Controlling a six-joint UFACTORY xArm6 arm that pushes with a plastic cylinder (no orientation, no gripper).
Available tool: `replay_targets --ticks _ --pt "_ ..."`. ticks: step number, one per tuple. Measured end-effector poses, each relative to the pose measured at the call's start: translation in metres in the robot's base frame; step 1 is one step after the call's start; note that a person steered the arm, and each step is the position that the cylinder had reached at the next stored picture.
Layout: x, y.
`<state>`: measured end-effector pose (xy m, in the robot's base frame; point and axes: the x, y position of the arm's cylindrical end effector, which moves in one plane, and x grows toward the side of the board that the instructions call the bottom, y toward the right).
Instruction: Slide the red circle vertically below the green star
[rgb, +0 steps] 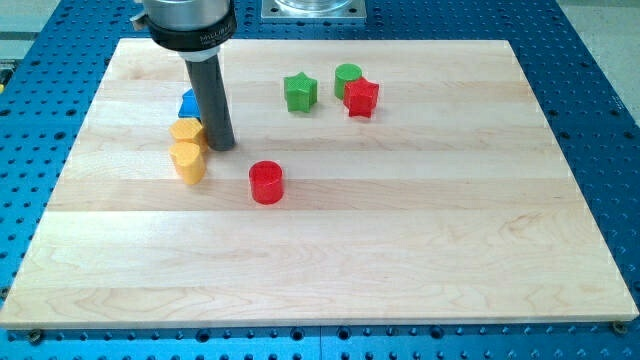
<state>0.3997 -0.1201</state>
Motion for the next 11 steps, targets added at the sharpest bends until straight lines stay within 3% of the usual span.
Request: replay_targets --ticks 4,11 --pt "0.049 0.032" --pt "0.057 0.008"
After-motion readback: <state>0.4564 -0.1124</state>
